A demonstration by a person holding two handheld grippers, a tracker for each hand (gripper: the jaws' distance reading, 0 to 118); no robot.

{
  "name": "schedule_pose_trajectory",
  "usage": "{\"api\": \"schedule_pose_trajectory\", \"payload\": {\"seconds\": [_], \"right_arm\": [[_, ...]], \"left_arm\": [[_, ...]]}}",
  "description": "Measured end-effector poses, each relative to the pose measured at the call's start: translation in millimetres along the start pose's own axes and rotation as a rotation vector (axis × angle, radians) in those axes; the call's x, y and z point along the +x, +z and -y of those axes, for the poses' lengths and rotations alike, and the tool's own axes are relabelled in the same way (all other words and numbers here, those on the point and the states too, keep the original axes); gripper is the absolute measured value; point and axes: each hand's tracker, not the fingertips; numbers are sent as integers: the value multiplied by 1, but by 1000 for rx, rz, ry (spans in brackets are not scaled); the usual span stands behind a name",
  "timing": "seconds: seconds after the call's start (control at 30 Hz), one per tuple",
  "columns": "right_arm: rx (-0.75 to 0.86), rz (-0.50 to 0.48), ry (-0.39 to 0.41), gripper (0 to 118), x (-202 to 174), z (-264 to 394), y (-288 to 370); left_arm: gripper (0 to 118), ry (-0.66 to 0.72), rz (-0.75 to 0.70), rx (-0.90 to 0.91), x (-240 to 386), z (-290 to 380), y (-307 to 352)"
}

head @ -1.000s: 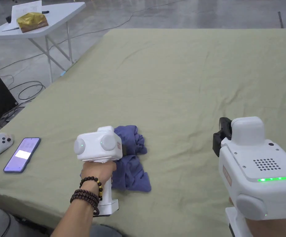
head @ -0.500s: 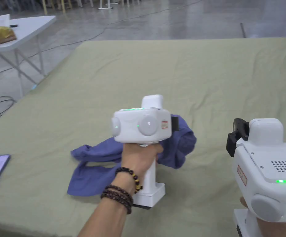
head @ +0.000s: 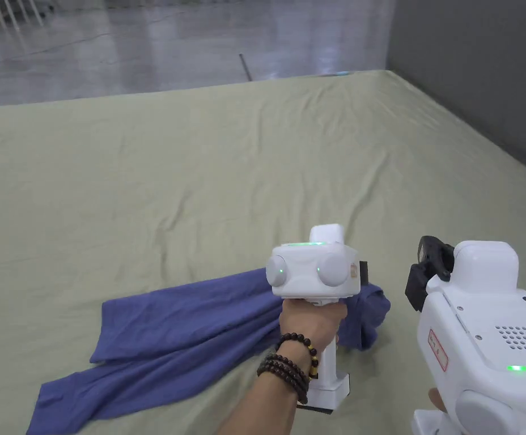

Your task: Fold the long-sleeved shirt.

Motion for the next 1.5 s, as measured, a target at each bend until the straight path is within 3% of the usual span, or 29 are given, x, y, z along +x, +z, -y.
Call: {"api": "schedule_pose_trajectory", "payload": {"seconds": [0.13, 0.17, 0.2, 0.23, 0.27, 0.33, 0.5, 0.53, 0.57, 0.63, 0.67, 0.73, 0.83, 1.13, 1.17, 1.2, 1.23, 1.27, 1.5], "right_arm": [[-9, 32, -9, 2, 15, 4, 2], [-12, 34, -11, 2, 16, 4, 3], [-15, 31, -11, 2, 16, 4, 4], [-14, 23, -7, 2, 13, 5, 6], [-12, 14, -2, 2, 9, 5, 7], [-14, -12, 5, 2, 0, 5, 9], [-61, -106, 25, 2, -30, 5, 12], [-67, -122, 23, 2, -36, 5, 14], [-75, -134, 22, 2, -41, 6, 16], [-106, -157, 21, 2, -51, 9, 20], [-105, -153, 21, 2, -55, 11, 21], [-100, -155, 26, 2, -62, 18, 26], [-117, -170, 42, 2, -66, 23, 28], [-143, -181, 27, 2, -62, 19, 28], [-142, -180, 25, 2, -61, 19, 28], [-145, -179, 26, 2, -60, 19, 27], [-148, -179, 26, 2, -58, 19, 26], [-150, -178, 25, 2, -57, 20, 25], [-201, -154, 24, 2, -49, 34, 5]], "left_arm": [[16, 84, -72, 17, 1, 7, -10], [23, 80, -87, 28, -4, 10, -5], [53, 74, -82, 24, -12, 8, -6], [96, 63, -81, 24, -20, 8, 5], [118, 45, -55, 42, -29, 10, 21], [118, 37, -48, 196, -47, 17, 70], [118, 55, -244, 369, -97, 61, 186], [112, 73, -262, 411, -108, 76, 206], [86, 84, -283, 434, -116, 87, 222], [20, 78, -363, 441, -129, 116, 248], [8, 71, -412, 438, -134, 127, 256], [0, 51, -487, 464, -142, 157, 272], [0, 146, -490, 479, -160, 187, 288], [2, 117, -496, 350, -173, 166, 275], [28, 117, -504, 310, -179, 157, 268], [66, 147, -489, 259, -189, 146, 258], [94, 187, -460, 190, -203, 134, 245], [98, 209, -427, 182, -220, 128, 230], [96, 252, -478, -63, -302, 83, 135]]}}
